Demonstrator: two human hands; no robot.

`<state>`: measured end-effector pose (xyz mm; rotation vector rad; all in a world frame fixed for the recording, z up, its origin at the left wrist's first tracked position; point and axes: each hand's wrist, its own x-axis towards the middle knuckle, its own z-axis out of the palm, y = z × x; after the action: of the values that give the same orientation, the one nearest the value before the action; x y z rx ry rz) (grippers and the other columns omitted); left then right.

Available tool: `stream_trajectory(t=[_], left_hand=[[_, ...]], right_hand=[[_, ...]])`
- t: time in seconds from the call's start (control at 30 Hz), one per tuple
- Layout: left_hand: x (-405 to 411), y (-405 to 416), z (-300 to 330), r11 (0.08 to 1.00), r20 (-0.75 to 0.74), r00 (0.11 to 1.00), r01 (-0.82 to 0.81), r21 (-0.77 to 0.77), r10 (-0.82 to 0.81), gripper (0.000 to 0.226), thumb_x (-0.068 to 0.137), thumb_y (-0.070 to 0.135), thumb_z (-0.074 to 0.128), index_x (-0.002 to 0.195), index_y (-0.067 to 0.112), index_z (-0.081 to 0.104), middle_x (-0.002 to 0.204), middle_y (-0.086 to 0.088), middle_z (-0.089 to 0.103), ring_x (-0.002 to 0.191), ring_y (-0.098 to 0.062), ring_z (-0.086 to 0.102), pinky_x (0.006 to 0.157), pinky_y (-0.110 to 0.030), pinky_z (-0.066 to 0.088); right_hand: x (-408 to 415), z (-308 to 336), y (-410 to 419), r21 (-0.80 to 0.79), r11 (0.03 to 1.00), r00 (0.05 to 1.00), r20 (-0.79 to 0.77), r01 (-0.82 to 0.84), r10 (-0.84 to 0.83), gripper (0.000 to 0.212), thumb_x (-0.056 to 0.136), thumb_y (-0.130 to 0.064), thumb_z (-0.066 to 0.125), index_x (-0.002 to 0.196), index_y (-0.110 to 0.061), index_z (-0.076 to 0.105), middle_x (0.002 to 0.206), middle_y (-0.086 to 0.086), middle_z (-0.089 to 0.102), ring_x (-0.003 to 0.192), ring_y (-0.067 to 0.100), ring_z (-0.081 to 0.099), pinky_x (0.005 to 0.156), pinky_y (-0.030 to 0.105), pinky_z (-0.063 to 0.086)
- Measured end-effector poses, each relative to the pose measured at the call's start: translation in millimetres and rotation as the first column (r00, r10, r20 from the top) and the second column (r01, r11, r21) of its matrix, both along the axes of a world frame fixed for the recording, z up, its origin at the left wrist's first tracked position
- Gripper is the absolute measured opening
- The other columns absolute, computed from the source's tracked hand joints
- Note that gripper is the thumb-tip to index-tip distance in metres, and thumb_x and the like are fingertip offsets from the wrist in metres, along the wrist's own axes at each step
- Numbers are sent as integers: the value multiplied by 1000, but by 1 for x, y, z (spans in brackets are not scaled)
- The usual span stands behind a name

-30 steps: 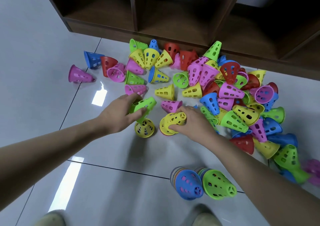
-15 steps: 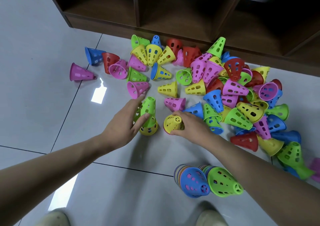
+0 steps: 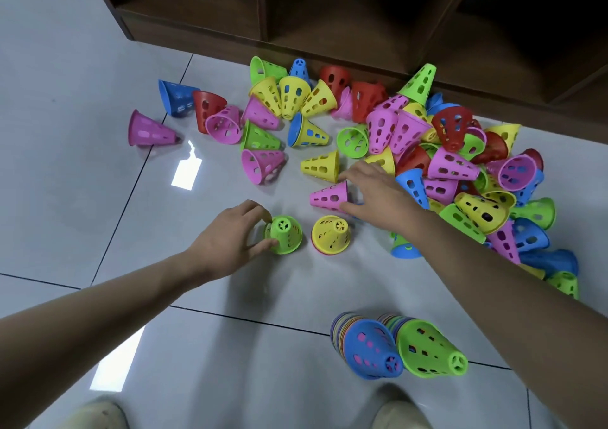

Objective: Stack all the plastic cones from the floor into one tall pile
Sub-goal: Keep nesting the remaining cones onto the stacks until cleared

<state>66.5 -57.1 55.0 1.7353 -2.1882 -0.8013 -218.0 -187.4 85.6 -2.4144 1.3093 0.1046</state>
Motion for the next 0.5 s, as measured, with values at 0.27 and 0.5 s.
stream_trajectory(t=[0.27, 0.5], left_hand=[[23, -36, 9, 996, 136, 991, -2, -89, 14, 46, 75, 37, 48, 109, 13, 66, 111, -10, 64, 99, -35, 60, 88, -41, 48], [15, -83, 0, 983, 345, 927, -103, -153, 150, 75, 87, 56, 62, 144, 12, 41, 136, -18, 50, 124, -39, 46, 103, -49, 38]], right_hand=[[4, -18, -7, 12, 996, 980, -181, -88, 89, 71, 88, -54, 64, 147, -22, 41, 141, 2, 49, 129, 24, 44, 107, 41, 37], [10, -24, -6, -83, 988, 929, -359, -131, 93, 70, 89, -67, 52, 140, -20, 46, 132, 5, 54, 123, 28, 47, 99, 43, 39]])
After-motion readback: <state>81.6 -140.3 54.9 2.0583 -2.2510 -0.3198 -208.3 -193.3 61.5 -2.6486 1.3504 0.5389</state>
